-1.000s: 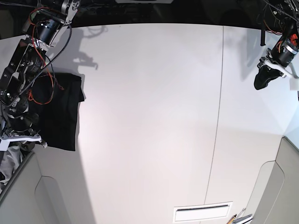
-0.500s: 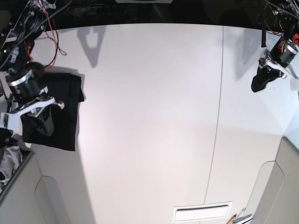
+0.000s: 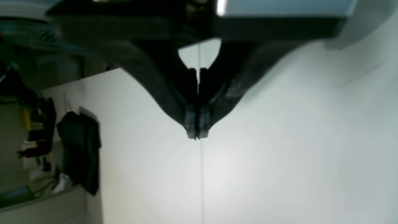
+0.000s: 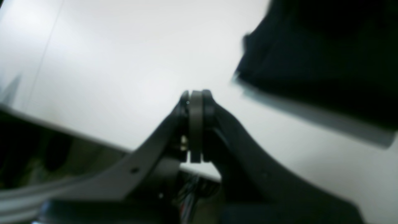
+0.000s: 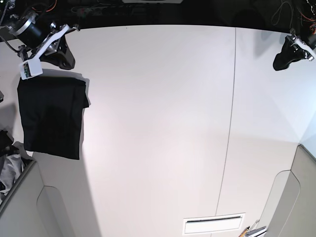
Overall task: Fold the T-shirt properly
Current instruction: 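Open the right gripper and lift it off the folded shirt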
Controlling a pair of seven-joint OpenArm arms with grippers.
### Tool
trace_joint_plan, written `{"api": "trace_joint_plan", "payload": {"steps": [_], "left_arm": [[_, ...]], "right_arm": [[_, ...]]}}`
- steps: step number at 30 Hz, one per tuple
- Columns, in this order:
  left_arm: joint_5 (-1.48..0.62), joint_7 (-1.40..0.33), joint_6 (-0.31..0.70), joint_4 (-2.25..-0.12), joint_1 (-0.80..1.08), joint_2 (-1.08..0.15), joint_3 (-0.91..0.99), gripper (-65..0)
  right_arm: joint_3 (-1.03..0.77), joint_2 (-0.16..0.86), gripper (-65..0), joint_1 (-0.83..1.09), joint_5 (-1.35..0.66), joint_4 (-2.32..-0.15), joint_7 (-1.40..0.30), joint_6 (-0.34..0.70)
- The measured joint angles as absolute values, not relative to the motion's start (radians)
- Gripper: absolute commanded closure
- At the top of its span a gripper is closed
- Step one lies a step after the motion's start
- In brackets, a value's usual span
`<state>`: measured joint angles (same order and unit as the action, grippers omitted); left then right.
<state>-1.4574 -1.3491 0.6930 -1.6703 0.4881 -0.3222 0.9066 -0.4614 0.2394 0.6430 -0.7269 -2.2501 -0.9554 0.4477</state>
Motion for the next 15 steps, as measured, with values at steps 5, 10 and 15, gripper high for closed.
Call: {"api": "trace_joint_plan", "payload": {"steps": [5, 10, 15], "left_arm": [[-1.454, -1.360, 0.693, -1.671, 0.648, -0.348, 0.913, 0.0], [-1.460, -1.353, 0.693, -1.671, 0.778, -0.363, 0.910, 0.0], [-1.460, -1.353, 0.693, -1.672, 0.891, -0.397, 0.866, 0.0]], "right_arm": [[-0.451, 0.306, 0.0, 0.785, -0.769, -2.249, -0.981, 0.476], [-0.406, 0.384, 0.0, 0.890, -0.772, -2.216, -0.974, 0.499], [-0.292, 0.444, 0.0, 0.920, -0.770, -2.061, -0.966, 0.547]]}}
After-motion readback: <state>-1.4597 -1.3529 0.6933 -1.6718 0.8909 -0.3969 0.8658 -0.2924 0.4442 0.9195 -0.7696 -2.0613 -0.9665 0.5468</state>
